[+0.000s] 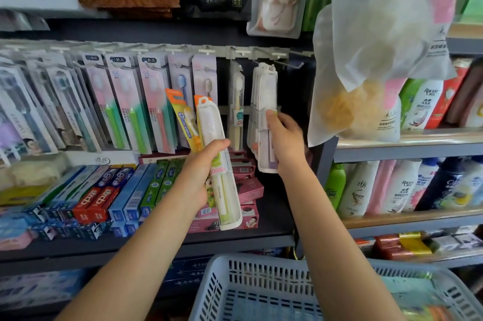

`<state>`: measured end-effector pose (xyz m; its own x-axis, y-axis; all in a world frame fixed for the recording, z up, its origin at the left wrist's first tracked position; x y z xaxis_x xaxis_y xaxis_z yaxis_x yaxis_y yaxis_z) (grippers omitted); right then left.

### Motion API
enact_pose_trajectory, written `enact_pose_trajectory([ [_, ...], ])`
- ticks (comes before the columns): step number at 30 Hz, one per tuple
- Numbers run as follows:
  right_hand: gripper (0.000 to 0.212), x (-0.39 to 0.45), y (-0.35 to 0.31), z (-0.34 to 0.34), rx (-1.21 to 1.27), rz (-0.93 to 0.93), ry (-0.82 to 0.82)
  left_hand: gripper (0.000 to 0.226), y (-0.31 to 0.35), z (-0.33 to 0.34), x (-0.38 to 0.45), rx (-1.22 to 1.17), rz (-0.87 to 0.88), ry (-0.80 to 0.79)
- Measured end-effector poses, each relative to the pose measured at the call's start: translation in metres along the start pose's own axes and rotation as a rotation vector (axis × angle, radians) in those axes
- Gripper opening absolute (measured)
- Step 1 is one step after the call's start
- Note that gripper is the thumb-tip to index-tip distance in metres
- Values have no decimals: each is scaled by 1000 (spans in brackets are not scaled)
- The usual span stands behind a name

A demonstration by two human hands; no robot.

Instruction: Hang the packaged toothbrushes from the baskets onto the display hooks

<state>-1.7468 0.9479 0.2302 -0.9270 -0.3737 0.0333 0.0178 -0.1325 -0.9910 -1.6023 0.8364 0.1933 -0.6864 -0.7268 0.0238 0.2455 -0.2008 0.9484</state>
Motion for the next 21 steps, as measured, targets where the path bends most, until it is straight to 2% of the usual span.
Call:
enact_pose_trajectory([
  [4, 47, 2, 37, -10, -79, 123, 81, 30, -6, 4, 5, -2, -2, 7],
  [9, 52, 3, 83, -12, 31, 258, 71, 25, -15, 12, 7, 10, -17, -11],
  [11, 46, 6, 84, -11, 98, 278, 42, 25, -17, 13, 7, 11, -14, -13],
  [15, 52, 21, 83, -2, 212, 334, 14, 23, -18, 13, 9, 12, -9, 4],
  [21, 38, 41, 75, 12, 213, 415, 47, 23, -24, 9, 16, 20, -34, 42],
])
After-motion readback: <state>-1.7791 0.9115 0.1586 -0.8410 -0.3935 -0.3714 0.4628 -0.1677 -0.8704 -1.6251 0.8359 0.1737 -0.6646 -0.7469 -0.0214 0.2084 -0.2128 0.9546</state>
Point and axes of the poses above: each hand's wrist, its own x-axis towards the middle knuckle, its own z-axis out of the palm, y = z × x, the point moved 6 cm from there along x, towards the middle knuckle, and after that the axes turned 8 degrees about z, right-handed, at the moved point
